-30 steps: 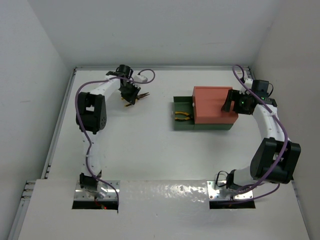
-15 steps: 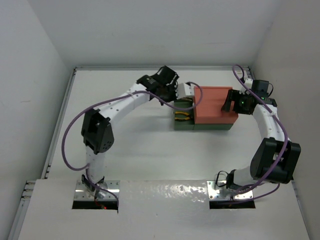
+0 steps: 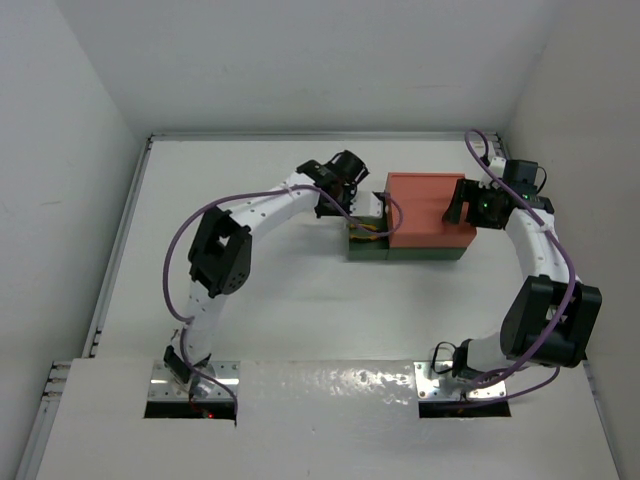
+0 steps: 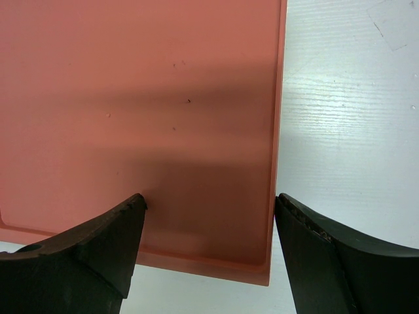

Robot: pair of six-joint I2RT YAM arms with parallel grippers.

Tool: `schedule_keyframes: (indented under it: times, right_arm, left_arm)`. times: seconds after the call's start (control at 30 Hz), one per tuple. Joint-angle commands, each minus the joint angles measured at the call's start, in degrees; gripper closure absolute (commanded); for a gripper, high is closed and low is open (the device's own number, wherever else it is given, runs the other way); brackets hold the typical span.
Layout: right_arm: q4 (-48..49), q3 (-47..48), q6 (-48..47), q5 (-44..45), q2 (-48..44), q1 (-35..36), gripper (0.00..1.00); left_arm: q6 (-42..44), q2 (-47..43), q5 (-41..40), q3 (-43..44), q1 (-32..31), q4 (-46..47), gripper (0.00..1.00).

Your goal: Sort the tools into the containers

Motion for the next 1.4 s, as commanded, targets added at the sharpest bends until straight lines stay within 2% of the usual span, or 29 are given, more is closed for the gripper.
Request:
schedule_keyframes:
  times: [0.0,0.27,0.43,0.73,0.9,0.97,1.0,1.1,1.23,1.37]
  right_arm:
    - [-3.46,-1.45,-0.86,0.36,-0.56,0.47,0.22]
    - [-3.02,-1.89,-0.77,0.18,-1.09,0.38,0.22]
    - [-2.67,-2.33,-0.69,0.18,-1.44,0.38,0.22]
    - [-2.50,-2.42,-0.51,-0.52,-1.53,0.38,0.22]
    - [-2.50,-2.33,-0.42,-0.69,-1.53,0.47,0.22]
    - [-2.50,-2.24,-0.51,-0.69,-1.53,0.47,0.22]
    - [-2.50,-2.24,-0.51,-0.69,-1.53,0.38,0.22]
    - [-2.50,-2.24,-0.51,-0.69,-1.53,0.47,0.21]
    - [-2.50,-2.33,-0.60,-0.69,-1.62,0.38,0.21]
    - [-2.59,-2.59,-0.68,-0.61,-1.88,0.38,0.21]
  left_arm:
    - [2.39,0.23,-2.75,3.21,-2.83,3.25,1.00]
    - [5.03,3.30,-5.65,4.00,-6.08,5.18,1.00]
    - [4.77,6.02,-4.16,6.72,-7.67,6.06,1.00]
    - [4.32,5.68,0.24,7.52,-8.02,11.16,0.98]
    - [5.74,5.41,3.04,9.10,-8.11,11.08,0.87]
    - [5.03,5.06,4.36,9.98,-8.11,10.99,0.78]
    - [3.98,4.89,5.67,10.50,-8.11,11.08,0.71]
    - [2.13,4.80,8.40,11.74,-8.03,10.73,0.59]
    - [-0.33,4.54,10.69,12.44,-8.02,9.76,0.56]
    - [-8.29,3.31,12.88,16.47,-7.33,10.72,0.56]
